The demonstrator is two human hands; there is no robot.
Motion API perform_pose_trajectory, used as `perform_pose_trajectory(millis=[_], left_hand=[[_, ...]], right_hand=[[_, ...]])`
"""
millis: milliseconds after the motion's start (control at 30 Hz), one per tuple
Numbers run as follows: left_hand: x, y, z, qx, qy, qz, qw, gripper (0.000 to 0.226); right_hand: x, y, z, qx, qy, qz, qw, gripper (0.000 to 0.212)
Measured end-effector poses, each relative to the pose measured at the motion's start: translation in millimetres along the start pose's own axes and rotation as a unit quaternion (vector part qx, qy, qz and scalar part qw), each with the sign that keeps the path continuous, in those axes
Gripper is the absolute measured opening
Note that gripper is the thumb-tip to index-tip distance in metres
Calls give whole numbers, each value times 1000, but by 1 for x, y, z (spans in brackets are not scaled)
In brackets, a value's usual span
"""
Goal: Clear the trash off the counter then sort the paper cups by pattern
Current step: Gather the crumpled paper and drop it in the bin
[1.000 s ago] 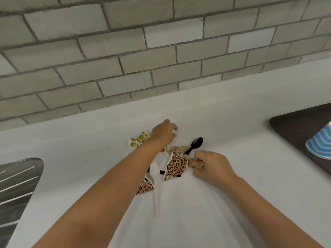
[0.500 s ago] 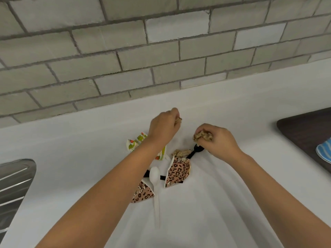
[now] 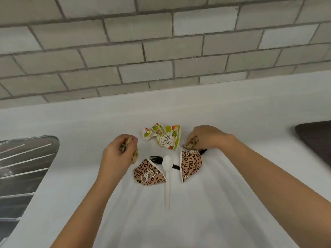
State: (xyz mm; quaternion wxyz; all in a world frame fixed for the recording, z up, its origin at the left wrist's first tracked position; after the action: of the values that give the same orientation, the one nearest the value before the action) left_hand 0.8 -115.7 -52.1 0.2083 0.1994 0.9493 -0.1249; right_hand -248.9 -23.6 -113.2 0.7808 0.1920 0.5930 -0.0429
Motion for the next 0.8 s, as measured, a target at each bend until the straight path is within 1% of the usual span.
perform_pose_trajectory(millis=[100,167,200,267,333,367,433,533,600,667,800], left_hand=[[-21,20,15,-44,68,-32,996,15],[-31,36,21,-79,113,-43,990,17],[-35,44,24,-97,133,-46,985,18],[-44,61,29,-125,155,-50,979,20],[-54,76,35,-143,167,-57,974,22],[-59,84,38,-150,174,-59,971,23],[-71,101,45,-164,186,-56,967,23],[-88,133,56,-179,207,-26,962,23],[-101,158,66,-187,193,10,963,23],[-116,183,80,-193,171,43,965,23],[-150,230,116,-195,113,98,969,22]], right_hand=[[-9,5,-7,34,-23,-58,998,29],[-25,16,-7,47,-61,-136,988,31],[-35,25,-4,48,-94,-185,977,31],[-52,49,8,38,-209,-269,939,28],[-56,76,34,23,-352,-294,888,24],[-53,90,51,18,-405,-287,868,22],[-37,116,95,3,-476,-248,844,20],[9,149,171,-40,-548,-134,825,16],[47,169,216,-59,-556,-60,827,13],[84,185,253,-64,-554,-5,830,14],[149,212,307,-40,-537,53,841,19]])
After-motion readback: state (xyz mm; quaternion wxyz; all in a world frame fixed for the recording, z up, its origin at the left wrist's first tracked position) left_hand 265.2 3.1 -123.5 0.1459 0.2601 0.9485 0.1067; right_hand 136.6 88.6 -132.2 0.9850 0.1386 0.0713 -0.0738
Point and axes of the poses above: each hand's wrist, its own y-axis away from the middle knuckle, its own x-axis out of the palm, z = x × y, the point moved 9 cm from there along -y, towards the middle knuckle, and after that the axes turned 2 degrees about -z, right-handed, at the moved point
